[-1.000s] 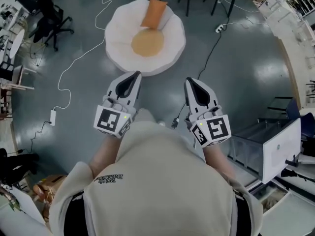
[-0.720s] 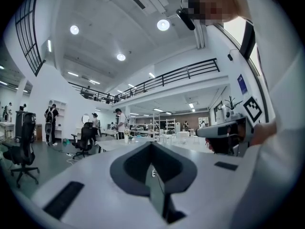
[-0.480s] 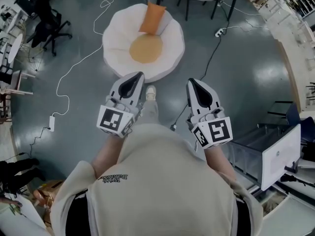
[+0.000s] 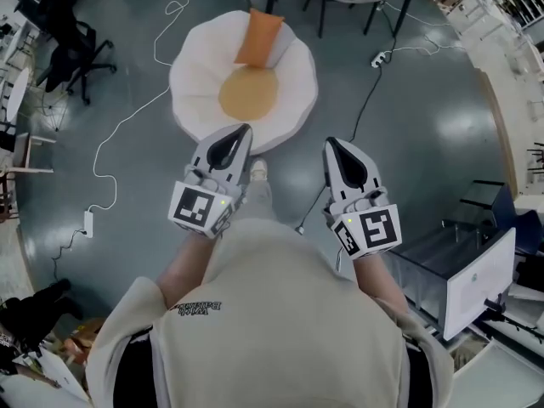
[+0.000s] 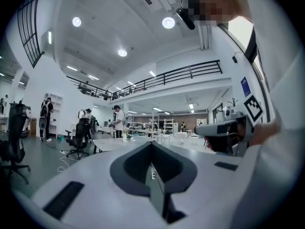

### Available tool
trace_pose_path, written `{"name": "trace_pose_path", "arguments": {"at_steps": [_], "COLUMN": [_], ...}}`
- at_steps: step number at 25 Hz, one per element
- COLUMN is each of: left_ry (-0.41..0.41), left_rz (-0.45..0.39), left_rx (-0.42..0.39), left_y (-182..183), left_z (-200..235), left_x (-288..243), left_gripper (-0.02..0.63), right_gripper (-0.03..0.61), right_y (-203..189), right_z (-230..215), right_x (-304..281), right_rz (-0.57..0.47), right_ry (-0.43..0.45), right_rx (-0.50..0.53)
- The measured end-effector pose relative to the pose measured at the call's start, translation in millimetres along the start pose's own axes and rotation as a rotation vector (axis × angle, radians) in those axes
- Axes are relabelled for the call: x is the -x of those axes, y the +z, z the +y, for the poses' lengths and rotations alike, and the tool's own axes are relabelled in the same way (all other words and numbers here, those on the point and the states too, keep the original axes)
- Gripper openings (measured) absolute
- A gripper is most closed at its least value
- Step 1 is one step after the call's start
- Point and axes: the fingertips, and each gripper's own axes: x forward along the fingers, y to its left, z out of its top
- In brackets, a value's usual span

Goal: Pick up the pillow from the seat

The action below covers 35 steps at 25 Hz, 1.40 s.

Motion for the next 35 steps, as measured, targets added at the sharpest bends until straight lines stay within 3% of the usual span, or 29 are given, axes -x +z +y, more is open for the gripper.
{"name": "trace_pose_path", "arguments": {"at_steps": [12, 22, 28, 35], "left_ry": [-0.033, -0.049, -0.003, 0.063], "left_rz": [0.066, 0.074, 0.050, 0.018], "left_rx": [-0.010, 0.053, 0.053, 0.045], "left_y": [3.7, -5.2, 4.1, 21.0], "left_z": [86.7, 143.4, 198.7, 232.6], "left_x": [-90.5, -135.2, -144.6, -144.0], "left_gripper": [0.009, 0.009, 0.009, 0.009], "right_gripper": [0.009, 0.009, 0.009, 0.009], "right_y": [23.3, 21.5, 41.7, 57.4], "right_z": [-45.3, -69.3, -69.5, -65.6], "right_x": [-120.4, -202.5, -263.1, -296.9], "right_rz": [-0.010, 0.061, 0.050, 0.039], "right_ry": [0.002, 0.012, 0.049, 0.093], "right_rx": [-0.025, 0.002, 0.038, 0.054]}}
